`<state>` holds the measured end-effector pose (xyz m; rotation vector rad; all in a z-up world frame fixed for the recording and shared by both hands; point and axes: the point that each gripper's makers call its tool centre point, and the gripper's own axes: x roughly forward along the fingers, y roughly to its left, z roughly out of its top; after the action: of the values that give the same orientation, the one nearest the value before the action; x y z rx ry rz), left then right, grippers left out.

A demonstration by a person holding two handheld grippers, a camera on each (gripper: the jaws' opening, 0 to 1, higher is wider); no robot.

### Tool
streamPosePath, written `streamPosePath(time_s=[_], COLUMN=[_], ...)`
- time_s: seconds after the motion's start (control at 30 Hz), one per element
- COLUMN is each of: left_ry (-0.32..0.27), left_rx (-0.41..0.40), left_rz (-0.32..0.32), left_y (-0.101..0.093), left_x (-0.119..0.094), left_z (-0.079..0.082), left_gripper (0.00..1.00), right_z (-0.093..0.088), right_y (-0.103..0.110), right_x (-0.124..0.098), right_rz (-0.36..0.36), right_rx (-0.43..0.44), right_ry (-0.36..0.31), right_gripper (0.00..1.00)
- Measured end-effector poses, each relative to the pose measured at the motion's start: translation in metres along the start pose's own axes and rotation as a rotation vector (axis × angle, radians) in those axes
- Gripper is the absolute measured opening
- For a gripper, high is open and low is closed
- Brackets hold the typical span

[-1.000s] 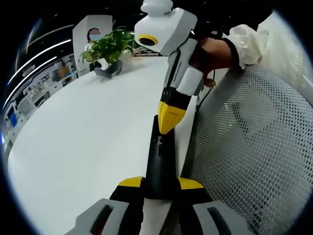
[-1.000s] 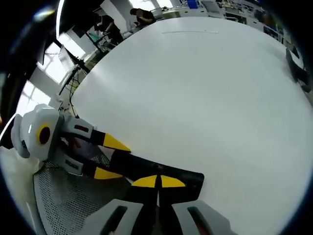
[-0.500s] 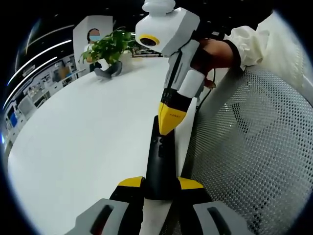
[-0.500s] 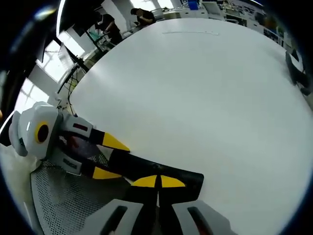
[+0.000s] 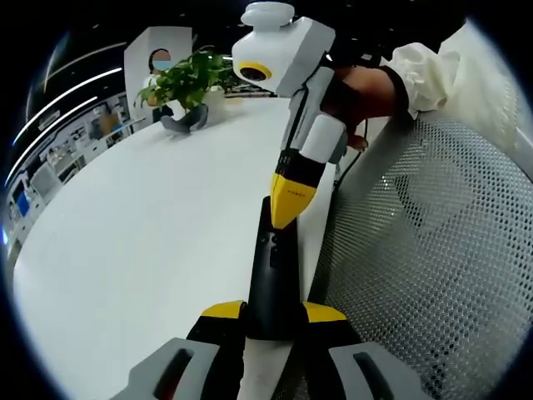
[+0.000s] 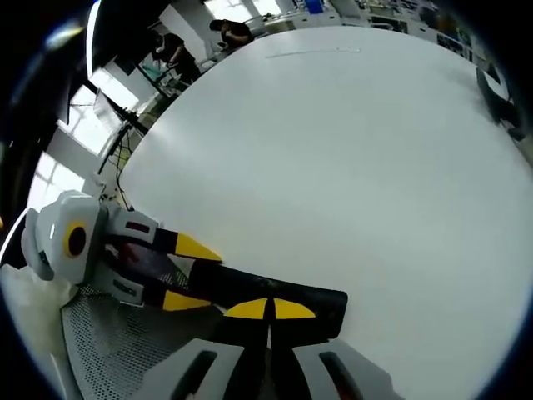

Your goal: Press the specified remote control buttons in sequence, fully releasing each button before pressing the next.

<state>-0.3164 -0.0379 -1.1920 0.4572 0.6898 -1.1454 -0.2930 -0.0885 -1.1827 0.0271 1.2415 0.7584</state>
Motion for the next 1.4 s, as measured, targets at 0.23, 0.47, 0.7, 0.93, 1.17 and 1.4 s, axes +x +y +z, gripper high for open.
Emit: streamPosePath(time_s=[0.23,0.47,0.7,0.93,1.17,1.4], left_ry=[0.0,-0.001,-0.002,-0.002,-0.003,-0.004], left_rx=[0.0,-0.001,0.0,0.0,0.001,0.003], left_rz=[-0.001,0.0,-0.001,-0.001,-0.002,-0.002], left_y=[0.0,0.0,0.0,0.0,0.0,0.0], left_x=[0.0,0.0,0.0,0.0,0.0,0.0], left_z=[0.0,0.0,0.0,0.0,0.0,0.0], left_gripper=[0.25,0.25,0.25,0.25,0.25,0.25], right_z=[-0.008,-0.011,-0.01,-0.012,-0.013,-0.014], right_y=[-0.003,-0.007,-0.009,-0.01,-0.009,-0.01], right_x=[-0.004,-0.007,-0.009,-0.006,-0.005,-0.004], right_rz=[-0.019,-0.05,-0.084,-0.086,-0.109,-0.128], right_rx=[0.06,0.086,0.071,0.049,0.009,-0.049], right_ry=[0.071,0.096,0.097,0.109,0.12,0.126], right_gripper=[0.0,0.0,0.0,0.0,0.0,0.0])
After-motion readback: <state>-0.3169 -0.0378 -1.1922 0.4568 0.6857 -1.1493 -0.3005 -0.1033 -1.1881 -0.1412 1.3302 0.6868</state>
